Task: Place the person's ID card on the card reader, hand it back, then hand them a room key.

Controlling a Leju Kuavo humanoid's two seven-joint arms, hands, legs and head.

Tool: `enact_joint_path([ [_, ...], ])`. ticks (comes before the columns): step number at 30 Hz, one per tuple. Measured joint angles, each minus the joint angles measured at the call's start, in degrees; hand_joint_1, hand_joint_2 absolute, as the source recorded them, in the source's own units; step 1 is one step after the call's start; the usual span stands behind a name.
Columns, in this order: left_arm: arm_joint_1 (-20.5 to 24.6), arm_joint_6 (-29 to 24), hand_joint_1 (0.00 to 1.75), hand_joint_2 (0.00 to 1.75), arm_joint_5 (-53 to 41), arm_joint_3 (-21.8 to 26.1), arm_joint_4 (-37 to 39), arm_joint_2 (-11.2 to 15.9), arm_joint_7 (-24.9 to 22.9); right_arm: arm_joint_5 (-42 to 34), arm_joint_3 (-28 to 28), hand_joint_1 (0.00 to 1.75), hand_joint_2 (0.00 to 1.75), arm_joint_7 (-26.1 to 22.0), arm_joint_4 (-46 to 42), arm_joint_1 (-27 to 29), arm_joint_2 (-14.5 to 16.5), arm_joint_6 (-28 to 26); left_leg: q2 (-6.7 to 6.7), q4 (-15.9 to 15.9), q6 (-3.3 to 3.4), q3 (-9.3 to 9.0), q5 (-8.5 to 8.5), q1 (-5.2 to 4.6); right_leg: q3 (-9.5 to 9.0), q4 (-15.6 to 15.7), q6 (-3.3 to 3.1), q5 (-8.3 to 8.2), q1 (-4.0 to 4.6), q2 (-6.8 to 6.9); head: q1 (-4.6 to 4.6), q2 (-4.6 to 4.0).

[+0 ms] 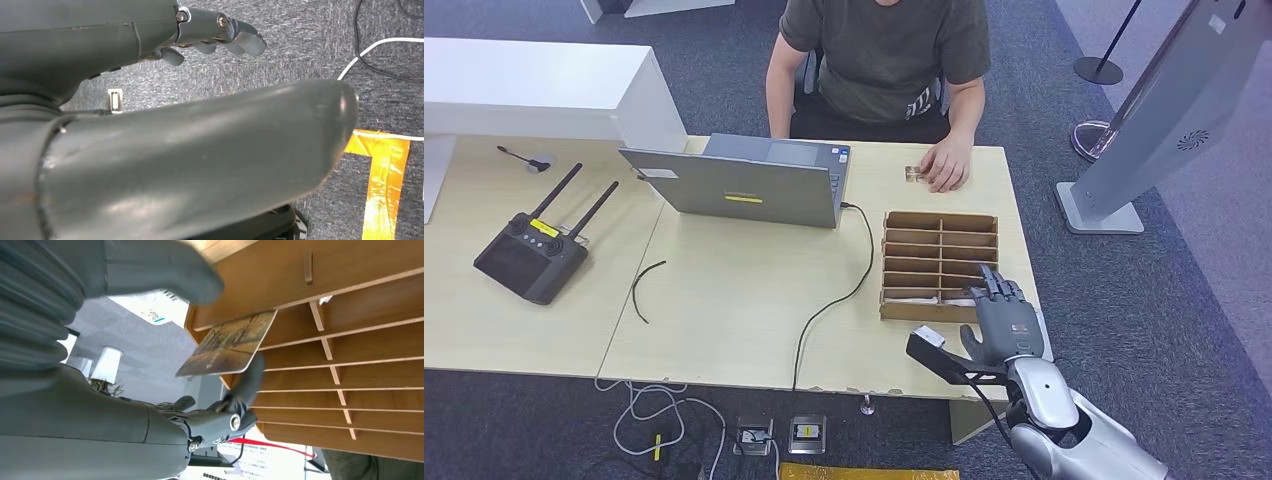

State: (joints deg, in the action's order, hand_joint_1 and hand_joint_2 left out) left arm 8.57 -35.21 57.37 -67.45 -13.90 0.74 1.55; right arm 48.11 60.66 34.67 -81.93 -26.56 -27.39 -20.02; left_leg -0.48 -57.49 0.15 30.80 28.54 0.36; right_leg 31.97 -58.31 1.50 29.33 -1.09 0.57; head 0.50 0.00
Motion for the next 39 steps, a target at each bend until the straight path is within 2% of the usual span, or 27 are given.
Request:
enact_joint_path([
  [26,0.5,0.3,0.00,0.00,-1.0,-0.1,0.0,0.0,-0.4,-1.1,-1.4,1.75,1.75,-0.3,1.0,1.0,0.9,-1.6,0.02,0.0,0.00,-0.03,0.00,0.00,-0.01,0.0,-0.03,-0.02,0.00,-0.01,0.00,0.00],
  [34,0.8,0.3,0.00,0.00,-2.1,-0.1,0.0,0.0,-0.5,8.2,-2.9,1.75,1.75,2.0,-0.7,0.6,0.8,-2.8,0.02,0.0,-0.01,-0.02,-0.01,0.00,-0.01,0.0,-0.04,-0.03,0.00,-0.03,0.01,0.00],
  [39,1.2,0.3,0.00,0.00,-3.0,-0.1,0.0,0.2,-0.5,14.3,-5.0,1.75,1.75,3.9,-4.5,-1.8,0.4,-2.6,0.04,0.0,-0.01,-0.03,-0.01,0.00,0.00,0.0,-0.04,-0.04,0.00,-0.06,0.01,0.00],
])
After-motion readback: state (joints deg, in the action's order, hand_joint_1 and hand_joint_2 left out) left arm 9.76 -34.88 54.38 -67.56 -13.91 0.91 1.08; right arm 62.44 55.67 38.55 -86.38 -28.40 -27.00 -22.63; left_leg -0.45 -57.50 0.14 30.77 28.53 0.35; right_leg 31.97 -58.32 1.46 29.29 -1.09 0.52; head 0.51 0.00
